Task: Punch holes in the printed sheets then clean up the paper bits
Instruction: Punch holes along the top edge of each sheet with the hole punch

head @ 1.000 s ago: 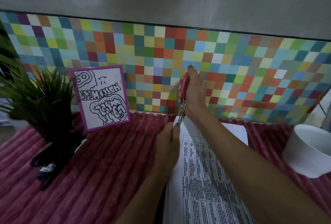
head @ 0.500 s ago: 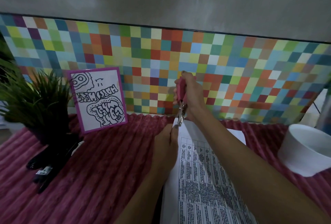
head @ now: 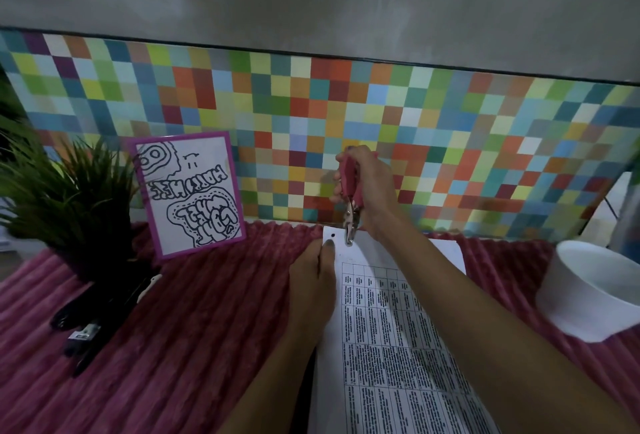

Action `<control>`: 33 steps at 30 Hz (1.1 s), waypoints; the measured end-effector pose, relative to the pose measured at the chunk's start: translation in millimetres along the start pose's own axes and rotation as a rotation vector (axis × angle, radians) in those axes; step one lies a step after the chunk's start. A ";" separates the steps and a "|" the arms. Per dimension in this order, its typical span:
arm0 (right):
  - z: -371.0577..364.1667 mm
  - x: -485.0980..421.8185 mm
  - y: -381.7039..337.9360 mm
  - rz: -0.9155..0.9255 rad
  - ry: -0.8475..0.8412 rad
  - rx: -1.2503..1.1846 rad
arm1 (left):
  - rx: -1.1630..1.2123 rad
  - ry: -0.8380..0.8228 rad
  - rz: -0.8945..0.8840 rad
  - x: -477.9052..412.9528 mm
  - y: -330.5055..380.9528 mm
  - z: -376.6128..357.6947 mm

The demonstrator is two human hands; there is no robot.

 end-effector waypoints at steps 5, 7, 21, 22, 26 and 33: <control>23.3 -3.3 1.5 -0.037 0.113 -0.085 | 0.028 -0.034 -0.005 -0.4 -0.5 -2.2; 31.6 -2.9 -1.0 -0.031 0.136 -0.101 | 0.050 -0.045 -0.008 -0.3 0.0 -3.5; 55.5 0.6 -13.8 -0.019 0.195 0.019 | -0.013 -0.046 -0.022 -1.9 -4.7 -5.7; 54.9 0.5 -13.2 -0.020 0.190 0.029 | -0.013 -0.042 -0.021 -1.8 -4.8 -5.7; 52.2 0.9 -11.6 -0.037 0.203 0.055 | -0.022 -0.034 -0.032 -1.7 -2.4 -5.2; 52.6 2.6 -11.6 0.007 0.251 0.049 | 0.005 -0.044 -0.028 -1.4 -0.7 -4.9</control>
Point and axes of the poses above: each hand's wrist, its own x-axis away from the middle knuckle, its own z-axis out of the back of the hand, y = z × x, the point moved 4 cm from there along -x, towards the middle knuckle, and after that the axes turned 9 degrees about -y, right-handed, at the moved point
